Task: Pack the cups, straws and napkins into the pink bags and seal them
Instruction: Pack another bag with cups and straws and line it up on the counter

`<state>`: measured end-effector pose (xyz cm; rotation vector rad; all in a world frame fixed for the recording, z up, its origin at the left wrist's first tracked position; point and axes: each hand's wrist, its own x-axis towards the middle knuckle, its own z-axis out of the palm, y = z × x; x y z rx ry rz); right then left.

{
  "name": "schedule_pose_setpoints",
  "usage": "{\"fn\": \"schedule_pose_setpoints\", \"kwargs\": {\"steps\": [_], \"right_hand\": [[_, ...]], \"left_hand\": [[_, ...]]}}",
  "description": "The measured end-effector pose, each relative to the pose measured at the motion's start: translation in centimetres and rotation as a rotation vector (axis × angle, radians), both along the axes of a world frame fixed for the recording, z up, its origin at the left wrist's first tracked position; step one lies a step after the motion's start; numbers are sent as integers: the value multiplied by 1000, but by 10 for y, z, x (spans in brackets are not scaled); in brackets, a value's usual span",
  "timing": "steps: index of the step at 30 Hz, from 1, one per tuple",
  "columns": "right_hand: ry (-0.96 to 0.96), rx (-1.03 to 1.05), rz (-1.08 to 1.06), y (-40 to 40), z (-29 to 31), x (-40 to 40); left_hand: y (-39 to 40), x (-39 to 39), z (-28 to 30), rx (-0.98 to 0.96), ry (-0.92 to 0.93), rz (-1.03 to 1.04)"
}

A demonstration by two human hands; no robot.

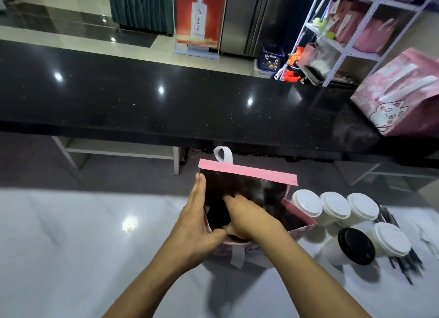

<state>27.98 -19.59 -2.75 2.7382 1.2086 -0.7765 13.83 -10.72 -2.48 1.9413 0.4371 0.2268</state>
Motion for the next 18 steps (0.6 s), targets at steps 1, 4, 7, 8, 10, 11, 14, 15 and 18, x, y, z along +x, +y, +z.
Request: {"fn": "schedule_pose_setpoints", "kwargs": {"steps": [1,4,7,8,10,11,14,15,18], "right_hand": [[6,-19,4,0,-1,0],[-17,-77,21,6,-7,-1],[-33,-96,36,10,-9,-1],[-26,-69,33,6,-4,0],[36,65,-3,-8,15,5],[75,157,-23,-17,28,7],[70,396,-88,-54,74,19],[41,455,-136,-69,87,29],[-87,566,-317,-111,103,73]], "left_hand": [[1,2,0,2,0,-4],[2,6,-4,25,-1,-22],[4,9,-7,19,-2,-13],[4,11,-7,17,-5,-6],[3,15,-5,35,-4,2],[2,17,-4,48,-2,5],[-4,23,-5,51,2,8],[-5,25,-6,45,1,10],[-12,32,-7,55,15,31]]}}
